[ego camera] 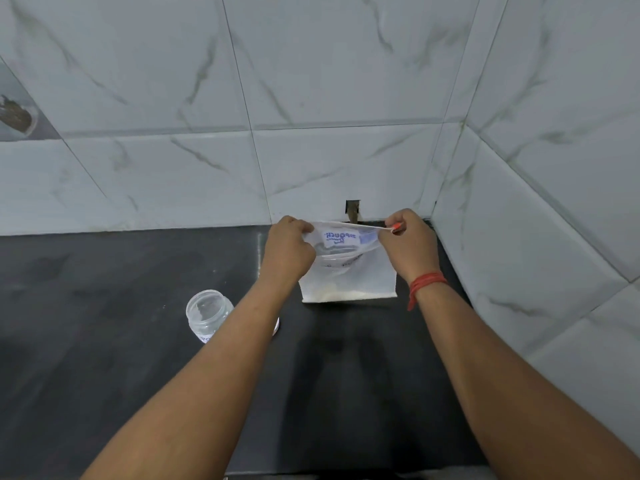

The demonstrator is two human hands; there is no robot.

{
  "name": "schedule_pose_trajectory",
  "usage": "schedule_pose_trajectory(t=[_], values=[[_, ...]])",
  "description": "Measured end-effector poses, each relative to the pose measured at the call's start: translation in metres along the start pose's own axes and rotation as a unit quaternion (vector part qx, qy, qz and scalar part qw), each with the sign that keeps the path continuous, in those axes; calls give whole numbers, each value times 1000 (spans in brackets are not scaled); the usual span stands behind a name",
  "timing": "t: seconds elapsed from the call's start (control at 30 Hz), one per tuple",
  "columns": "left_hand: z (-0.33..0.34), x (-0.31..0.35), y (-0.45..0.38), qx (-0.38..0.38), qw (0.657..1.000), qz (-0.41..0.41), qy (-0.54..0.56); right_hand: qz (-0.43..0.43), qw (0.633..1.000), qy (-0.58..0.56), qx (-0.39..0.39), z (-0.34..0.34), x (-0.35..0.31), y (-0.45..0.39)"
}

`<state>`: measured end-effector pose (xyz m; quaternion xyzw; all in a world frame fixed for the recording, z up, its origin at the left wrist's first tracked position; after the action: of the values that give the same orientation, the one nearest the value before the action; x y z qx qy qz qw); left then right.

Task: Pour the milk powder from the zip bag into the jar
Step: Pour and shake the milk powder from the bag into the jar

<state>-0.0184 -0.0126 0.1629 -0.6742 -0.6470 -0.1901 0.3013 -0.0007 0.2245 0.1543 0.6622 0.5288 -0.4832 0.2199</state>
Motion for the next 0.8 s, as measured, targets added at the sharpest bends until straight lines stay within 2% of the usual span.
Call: schedule_pose_trajectory(t=[0.17, 0.27, 0.33, 0.43, 0.57, 0.67, 0.8], values=[[0, 0, 6, -87, 994, -20, -57, 37, 996, -69, -37, 1, 2, 10], [0, -2, 13, -113, 989, -28, -87, 55, 988, -128, -62, 2, 5, 15], [0, -1, 18, -119, 987, -25, -107, 51, 990, -112, -63, 0, 4, 21], [2, 18, 27, -114, 982, 22, -148, 28, 994, -86, -58, -1, 1, 30], [3, 49, 40, -63, 976, 108, -179, -5, 998, -47, -45, 2, -13, 43], [4, 64, 46, -45, 978, 142, -147, -26, 998, -35, -38, 3, -25, 53], [2, 70, 49, -42, 981, 150, -115, -35, 998, -36, -34, 2, -32, 60]])
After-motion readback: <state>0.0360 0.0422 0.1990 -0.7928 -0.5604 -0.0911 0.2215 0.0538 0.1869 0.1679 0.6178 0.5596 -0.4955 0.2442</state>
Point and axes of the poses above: each hand's wrist, its own y-axis away from the middle knuckle, its own z-axis out of the palm, x = y × z, the point moved 7 cm from there along -y, towards the middle knuckle, and after that the axes turned 2 degrees about -z, right-handed, at the moved point
